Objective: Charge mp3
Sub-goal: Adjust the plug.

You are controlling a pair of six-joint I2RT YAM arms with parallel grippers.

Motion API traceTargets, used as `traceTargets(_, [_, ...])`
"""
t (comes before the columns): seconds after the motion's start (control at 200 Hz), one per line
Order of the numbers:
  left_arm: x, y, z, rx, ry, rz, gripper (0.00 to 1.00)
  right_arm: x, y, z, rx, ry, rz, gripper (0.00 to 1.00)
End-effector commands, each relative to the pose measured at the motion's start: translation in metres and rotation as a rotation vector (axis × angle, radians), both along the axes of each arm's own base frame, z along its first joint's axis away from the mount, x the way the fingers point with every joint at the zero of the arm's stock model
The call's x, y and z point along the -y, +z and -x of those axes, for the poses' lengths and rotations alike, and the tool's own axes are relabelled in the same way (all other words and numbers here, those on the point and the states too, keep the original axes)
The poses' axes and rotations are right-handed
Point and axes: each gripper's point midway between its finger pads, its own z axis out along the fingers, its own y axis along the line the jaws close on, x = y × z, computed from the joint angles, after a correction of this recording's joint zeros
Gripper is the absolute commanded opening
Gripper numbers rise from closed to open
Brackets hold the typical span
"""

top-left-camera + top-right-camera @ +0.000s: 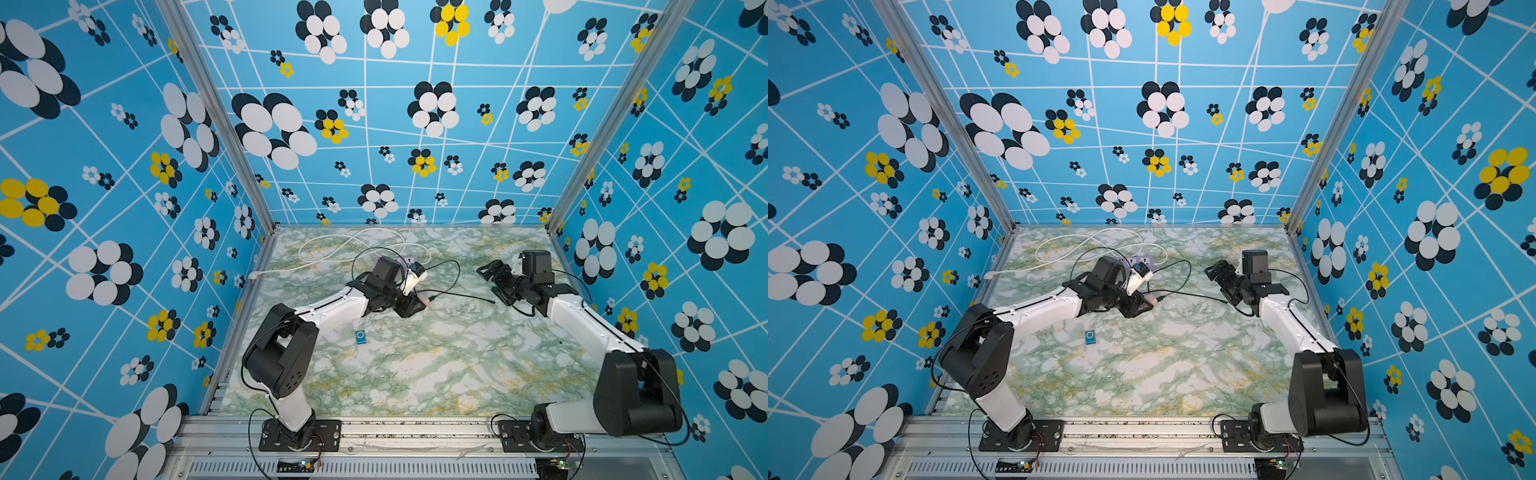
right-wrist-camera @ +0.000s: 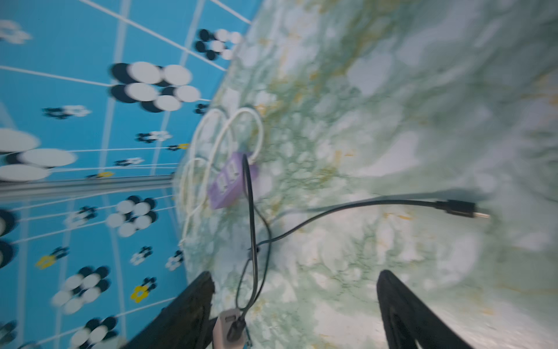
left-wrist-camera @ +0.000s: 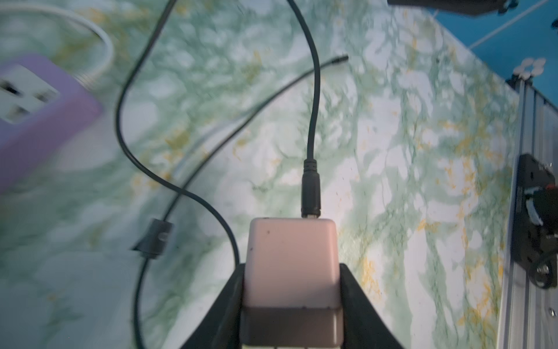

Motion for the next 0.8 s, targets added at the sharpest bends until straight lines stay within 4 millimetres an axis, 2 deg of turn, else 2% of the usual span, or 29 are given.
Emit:
traceTargets(0.0, [0.009, 0.071, -0.025, 0.153, -0.011, 0.204, 0.17, -0.076, 0.072, -0.010, 0.271, 0.280, -0.377, 0.99])
traceTargets(0.11, [0.017, 0.102, -0.029, 0.216, -0.029, 0.261, 0.17, -0.105, 0.087, -0.023, 0.276, 0.245, -0.555, 1.00])
traceTargets(0.16, [0.021, 0.112, -0.029, 0.227, -0.046, 0.271, 0.18, -0.126, 0.086, -0.025, 0.234, 0.291, -0.518, 1.00])
traceTargets(0.225, [0.024, 0.117, -0.030, 0.225, -0.051, 0.266, 0.17, -0.145, 0.076, -0.023, 0.168, 0.333, -0.372, 1.00])
traceTargets(0.26, [0.024, 0.120, -0.030, 0.227, -0.055, 0.266, 0.17, -0.148, 0.059, -0.020, 0.088, 0.325, -0.281, 1.00])
traceTargets(0.35, [0.023, 0.123, -0.031, 0.237, -0.051, 0.256, 0.17, -0.147, 0.046, -0.020, -0.006, 0.306, -0.181, 0.98])
traceTargets(0.445, [0.020, 0.120, -0.032, 0.243, -0.042, 0.223, 0.18, -0.152, 0.045, -0.019, -0.022, 0.324, -0.189, 0.82])
traceTargets(0.555, [0.013, 0.118, -0.039, 0.248, -0.008, 0.193, 0.19, -0.164, 0.054, -0.007, -0.015, 0.394, -0.160, 0.78])
traceTargets(0.665, [0.010, 0.116, -0.044, 0.234, -0.003, 0.172, 0.19, -0.164, 0.057, 0.001, -0.015, 0.435, -0.111, 0.71])
traceTargets(0.795, [0.012, 0.116, -0.041, 0.228, -0.040, 0.168, 0.19, -0.169, 0.057, 0.003, -0.013, 0.478, -0.108, 0.54])
